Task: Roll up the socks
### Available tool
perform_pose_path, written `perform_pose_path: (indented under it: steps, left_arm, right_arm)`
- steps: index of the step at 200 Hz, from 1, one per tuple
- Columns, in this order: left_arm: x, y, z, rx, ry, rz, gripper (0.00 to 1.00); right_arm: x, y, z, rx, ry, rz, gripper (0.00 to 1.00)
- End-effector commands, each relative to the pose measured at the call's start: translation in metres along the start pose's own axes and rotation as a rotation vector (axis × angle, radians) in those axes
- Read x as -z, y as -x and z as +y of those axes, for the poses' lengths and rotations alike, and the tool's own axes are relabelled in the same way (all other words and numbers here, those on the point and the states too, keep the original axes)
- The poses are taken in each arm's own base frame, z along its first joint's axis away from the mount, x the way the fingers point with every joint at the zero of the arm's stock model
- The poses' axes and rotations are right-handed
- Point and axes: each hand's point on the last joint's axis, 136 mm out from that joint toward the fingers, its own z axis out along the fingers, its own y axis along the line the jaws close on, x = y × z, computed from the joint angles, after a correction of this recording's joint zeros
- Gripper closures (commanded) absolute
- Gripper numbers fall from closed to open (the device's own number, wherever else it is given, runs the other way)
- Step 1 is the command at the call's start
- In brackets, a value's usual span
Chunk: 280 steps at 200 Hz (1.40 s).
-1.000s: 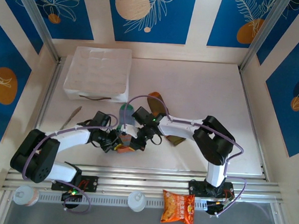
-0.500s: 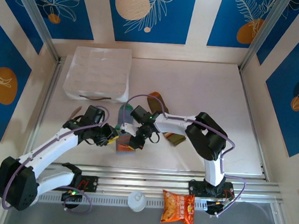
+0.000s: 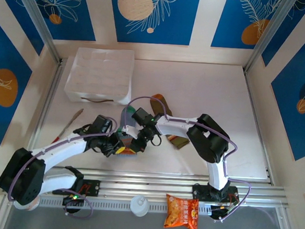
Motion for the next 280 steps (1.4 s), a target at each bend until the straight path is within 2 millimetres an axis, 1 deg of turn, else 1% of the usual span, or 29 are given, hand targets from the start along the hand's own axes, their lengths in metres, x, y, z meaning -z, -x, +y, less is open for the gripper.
perform_pose_path:
  steps: [1, 7, 23, 46, 48, 58, 69, 85, 99, 119, 137, 149, 181, 214, 224, 228, 230, 232, 239, 244, 268, 280]
  left_arm:
    - [-0.009, 0.002, 0.027, 0.024, 0.080, -0.020, 0.89]
    - [-0.011, 0.002, 0.031, 0.027, 0.091, -0.021, 0.90]
    - [-0.013, 0.003, 0.038, 0.026, 0.125, -0.020, 0.90]
    - [-0.014, 0.003, 0.043, 0.026, 0.155, -0.019, 0.91]
    - [-0.014, 0.004, 0.043, 0.025, 0.156, -0.020, 0.91]
    - [-0.013, 0.004, 0.043, 0.024, 0.162, -0.021, 0.91]
    - [-0.013, 0.004, 0.042, 0.020, 0.163, -0.023, 0.91]
    - [-0.011, 0.004, 0.041, 0.018, 0.168, -0.022, 0.91]
    - [-0.010, 0.005, 0.040, 0.013, 0.176, -0.023, 0.91]
    - [-0.009, 0.005, 0.037, 0.009, 0.176, -0.020, 0.90]
    - [-0.008, 0.006, 0.035, 0.005, 0.179, -0.016, 0.90]
    - [-0.009, 0.005, 0.034, 0.003, 0.180, -0.010, 0.90]
    - [-0.010, 0.005, 0.032, -0.002, 0.181, -0.001, 0.90]
    - [-0.011, 0.006, 0.031, -0.004, 0.178, 0.002, 0.90]
    - [-0.010, 0.007, 0.031, -0.003, 0.178, -0.002, 0.90]
    - [-0.009, 0.007, 0.029, -0.004, 0.175, -0.006, 0.89]
    - [-0.008, 0.007, 0.029, -0.004, 0.174, -0.007, 0.89]
    - [-0.008, 0.007, 0.029, -0.005, 0.175, -0.009, 0.88]
    - [-0.004, 0.008, 0.026, -0.005, 0.170, -0.021, 0.85]
    - [0.000, 0.009, 0.026, -0.003, 0.171, -0.033, 0.80]
    - [0.023, 0.014, 0.018, 0.024, 0.146, -0.099, 0.59]
    - [0.032, 0.014, 0.020, 0.063, 0.134, -0.118, 0.52]
  right_arm:
    - [0.001, 0.004, 0.003, 0.002, 0.001, -0.015, 0.81]
    - [0.004, 0.006, 0.004, 0.013, -0.006, -0.028, 0.76]
    - [0.008, 0.010, 0.005, 0.043, -0.023, -0.046, 0.70]
    - [0.022, 0.018, 0.004, 0.124, -0.088, -0.104, 0.65]
    - [0.026, 0.019, 0.005, 0.146, -0.105, -0.121, 0.64]
    - [0.032, 0.018, 0.007, 0.204, -0.141, -0.156, 0.61]
    - [0.038, 0.016, 0.011, 0.309, -0.205, -0.195, 0.58]
    - [0.042, 0.007, 0.019, 0.484, -0.308, -0.207, 0.50]
    - [0.038, -0.002, 0.021, 0.573, -0.362, -0.165, 0.48]
    - [0.029, -0.013, 0.023, 0.685, -0.417, -0.097, 0.48]
    - [0.021, -0.014, 0.025, 0.752, -0.448, -0.065, 0.48]
    - [0.016, -0.011, 0.021, 0.778, -0.476, -0.044, 0.49]
    - [0.005, 0.000, 0.018, 0.799, -0.494, -0.031, 0.52]
    - [-0.010, -0.005, 0.011, 0.763, -0.479, 0.011, 0.57]
    - [-0.013, -0.009, 0.008, 0.730, -0.473, 0.026, 0.61]
    - [-0.015, -0.010, 0.007, 0.719, -0.469, 0.030, 0.65]
    - [-0.016, -0.011, 0.007, 0.707, -0.463, 0.036, 0.68]
    - [-0.016, -0.012, 0.006, 0.703, -0.461, 0.037, 0.69]
    - [-0.018, -0.015, 0.006, 0.678, -0.446, 0.047, 0.79]
    - [-0.019, -0.017, 0.006, 0.657, -0.437, 0.051, 0.86]
    - [-0.022, -0.027, 0.012, 0.544, -0.353, 0.069, 0.96]
    - [-0.025, -0.033, 0.018, 0.496, -0.299, 0.075, 0.99]
